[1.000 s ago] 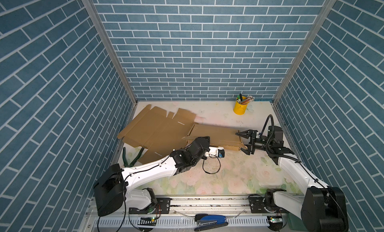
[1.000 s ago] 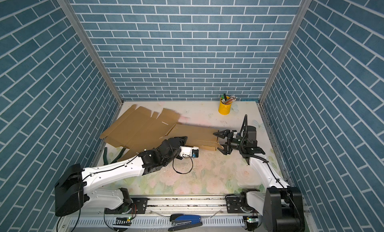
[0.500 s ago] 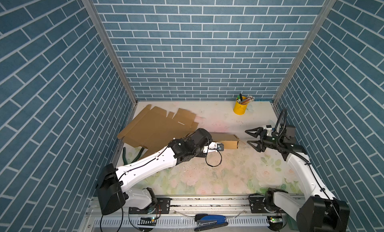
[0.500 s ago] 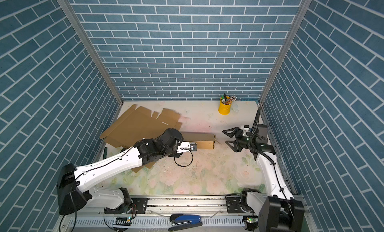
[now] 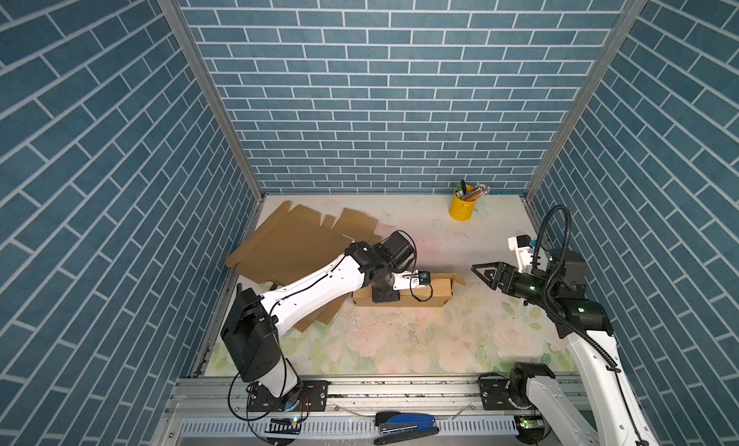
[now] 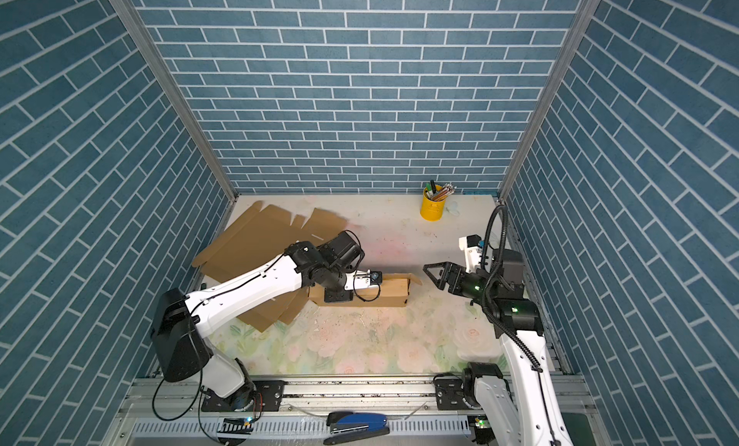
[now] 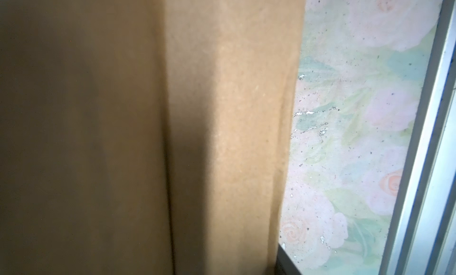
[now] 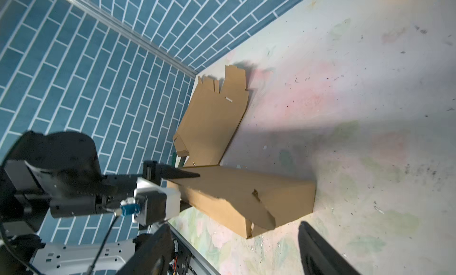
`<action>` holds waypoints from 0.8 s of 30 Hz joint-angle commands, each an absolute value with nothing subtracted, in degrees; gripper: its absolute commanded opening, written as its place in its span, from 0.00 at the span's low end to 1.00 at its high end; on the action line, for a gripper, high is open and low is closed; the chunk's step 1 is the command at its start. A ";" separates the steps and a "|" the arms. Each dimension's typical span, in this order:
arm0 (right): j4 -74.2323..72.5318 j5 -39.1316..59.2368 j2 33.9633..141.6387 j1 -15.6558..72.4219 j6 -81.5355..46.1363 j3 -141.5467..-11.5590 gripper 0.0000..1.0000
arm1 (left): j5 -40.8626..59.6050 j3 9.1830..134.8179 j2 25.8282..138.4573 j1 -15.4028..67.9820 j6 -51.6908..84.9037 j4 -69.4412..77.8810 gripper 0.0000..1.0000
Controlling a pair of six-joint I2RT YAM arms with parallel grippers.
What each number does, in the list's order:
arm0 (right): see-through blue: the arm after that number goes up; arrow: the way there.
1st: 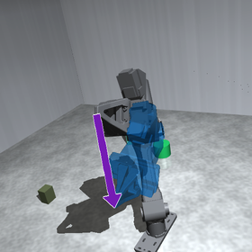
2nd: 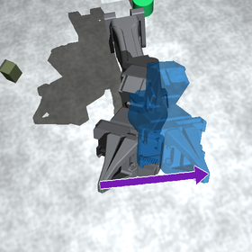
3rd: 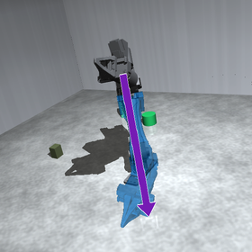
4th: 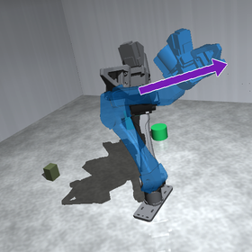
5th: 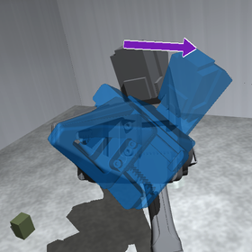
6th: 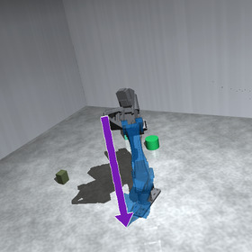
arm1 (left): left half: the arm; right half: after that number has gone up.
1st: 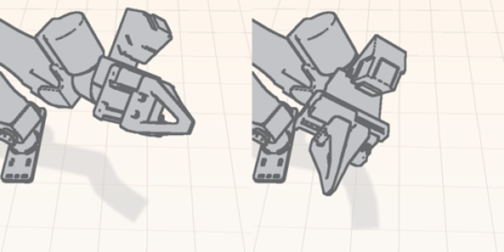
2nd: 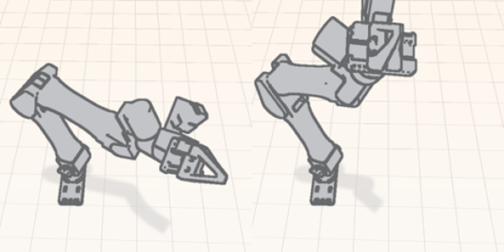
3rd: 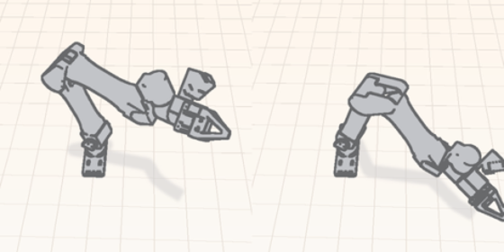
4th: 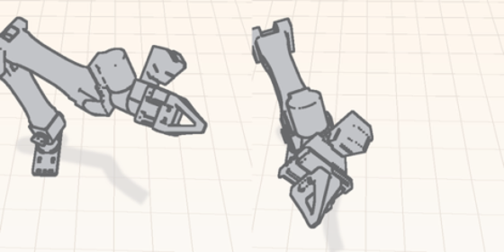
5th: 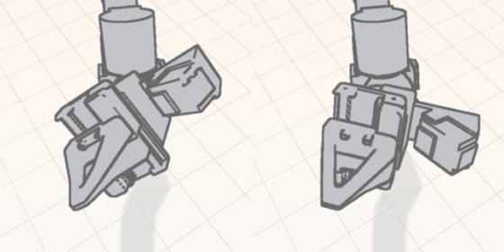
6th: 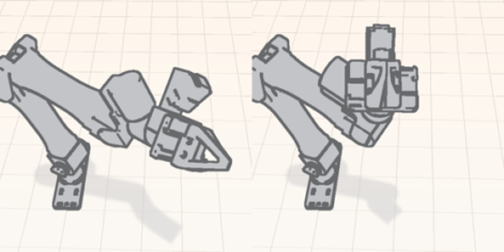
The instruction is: Fold the paper box
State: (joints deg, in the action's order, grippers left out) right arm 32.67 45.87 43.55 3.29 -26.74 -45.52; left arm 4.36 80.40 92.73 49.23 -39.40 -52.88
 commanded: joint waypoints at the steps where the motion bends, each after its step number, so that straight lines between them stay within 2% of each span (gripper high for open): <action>1: 34.49 42.15 44.08 6.57 -20.72 -44.30 0.80 | 6.59 82.80 95.19 48.20 -39.17 -56.42 0.50; 11: 31.90 32.79 52.06 13.62 -16.79 -43.82 0.78 | 6.77 84.41 97.92 46.60 -40.34 -56.00 0.51; 18: 23.20 33.81 58.63 16.23 -20.15 -43.68 0.75 | 6.92 84.28 98.83 46.49 -40.65 -55.57 0.51; 24: 20.18 32.94 62.42 17.14 -20.79 -43.45 0.66 | 6.81 83.95 98.83 46.14 -40.86 -55.02 0.51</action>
State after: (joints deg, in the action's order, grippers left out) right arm 23.18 34.13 61.82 16.82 -20.91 -44.69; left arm 6.72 84.29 96.44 46.72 -40.27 -54.50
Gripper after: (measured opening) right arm 0.670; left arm 0.510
